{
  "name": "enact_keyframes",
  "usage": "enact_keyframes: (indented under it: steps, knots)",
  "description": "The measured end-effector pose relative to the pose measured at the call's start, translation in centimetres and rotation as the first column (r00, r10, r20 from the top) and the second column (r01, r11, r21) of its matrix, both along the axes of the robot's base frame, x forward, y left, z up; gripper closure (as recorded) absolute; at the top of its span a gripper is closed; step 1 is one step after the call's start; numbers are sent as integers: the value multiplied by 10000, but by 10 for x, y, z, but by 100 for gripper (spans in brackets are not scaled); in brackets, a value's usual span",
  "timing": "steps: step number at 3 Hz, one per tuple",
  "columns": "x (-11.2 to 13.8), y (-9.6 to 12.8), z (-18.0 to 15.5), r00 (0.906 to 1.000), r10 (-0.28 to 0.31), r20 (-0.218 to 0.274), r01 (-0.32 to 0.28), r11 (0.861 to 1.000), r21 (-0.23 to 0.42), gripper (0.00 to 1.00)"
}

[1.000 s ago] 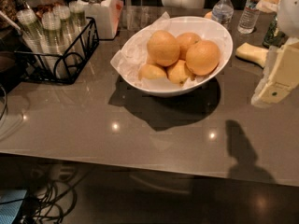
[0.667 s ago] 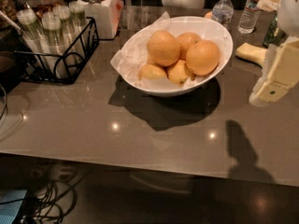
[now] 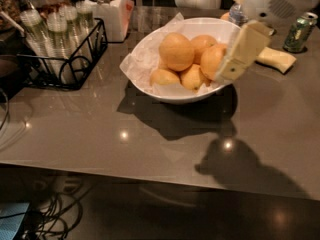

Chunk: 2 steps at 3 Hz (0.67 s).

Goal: Pick orange from white bowl

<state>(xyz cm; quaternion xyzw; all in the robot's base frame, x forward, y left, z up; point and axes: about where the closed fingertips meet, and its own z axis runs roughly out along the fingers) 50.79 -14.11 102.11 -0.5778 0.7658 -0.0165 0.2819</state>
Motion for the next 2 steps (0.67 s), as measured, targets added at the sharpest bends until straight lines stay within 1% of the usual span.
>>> enact_keyframes:
  steps: [1,2]
  knots:
    - [4,2,-2,10000,3,-44,-3,10000,52,0]
    - [24,-9,-6,9961,-874,69,870,9951,461,0]
